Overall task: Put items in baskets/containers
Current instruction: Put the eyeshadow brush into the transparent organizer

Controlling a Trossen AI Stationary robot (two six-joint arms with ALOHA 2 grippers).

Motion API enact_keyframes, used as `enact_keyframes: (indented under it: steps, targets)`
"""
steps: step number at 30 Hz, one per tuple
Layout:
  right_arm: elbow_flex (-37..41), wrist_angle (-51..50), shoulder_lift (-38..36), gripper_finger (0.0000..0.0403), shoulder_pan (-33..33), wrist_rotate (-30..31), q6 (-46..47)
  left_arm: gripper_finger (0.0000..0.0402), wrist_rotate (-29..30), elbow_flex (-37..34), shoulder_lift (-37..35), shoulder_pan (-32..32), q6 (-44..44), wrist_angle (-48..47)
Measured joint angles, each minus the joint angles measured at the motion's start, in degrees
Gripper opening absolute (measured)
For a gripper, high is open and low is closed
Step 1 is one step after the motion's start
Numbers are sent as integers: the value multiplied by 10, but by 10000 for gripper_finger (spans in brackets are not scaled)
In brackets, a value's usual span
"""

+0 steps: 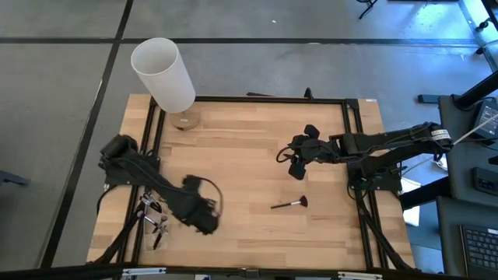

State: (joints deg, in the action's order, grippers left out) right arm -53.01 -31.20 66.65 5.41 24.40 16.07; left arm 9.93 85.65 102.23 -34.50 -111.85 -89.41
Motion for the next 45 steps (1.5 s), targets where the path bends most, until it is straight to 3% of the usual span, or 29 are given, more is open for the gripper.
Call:
enact_keyframes:
  steps: [6, 8, 15, 20, 28, 31, 36, 42, 45]
  targets:
    - [0, 0, 0, 190, 0, 0, 0, 35, 160, 0, -82, -45, -5, -14]
    - [0, 0, 0, 190, 0, 0, 1, 34, 197, -5, -95, -58, 46, -4]
    - [0, 2, 0, 190, 0, 0, 2, 32, 275, -5, -111, -86, 137, -4]
    - [0, 2, 0, 190, 0, 0, 2, 32, 258, -5, -111, -106, 178, -6]
    - [0, 1, 0, 190, 0, 0, 2, 30, 135, -5, -111, -159, 258, -6]
    - [0, 3, 0, 190, 0, 0, 2, 31, 138, -5, -111, -187, 269, -6]
    - [0, 13, 0, 190, 0, 0, 1, 31, 207, -26, -112, -229, 222, -6]
    - [0, 14, 0, 190, 0, 0, 2, 31, 158, -108, -115, -267, 156, -6]
    - [0, 16, 0, 190, 0, 0, 2, 31, 161, -141, -116, -284, 105, -7]
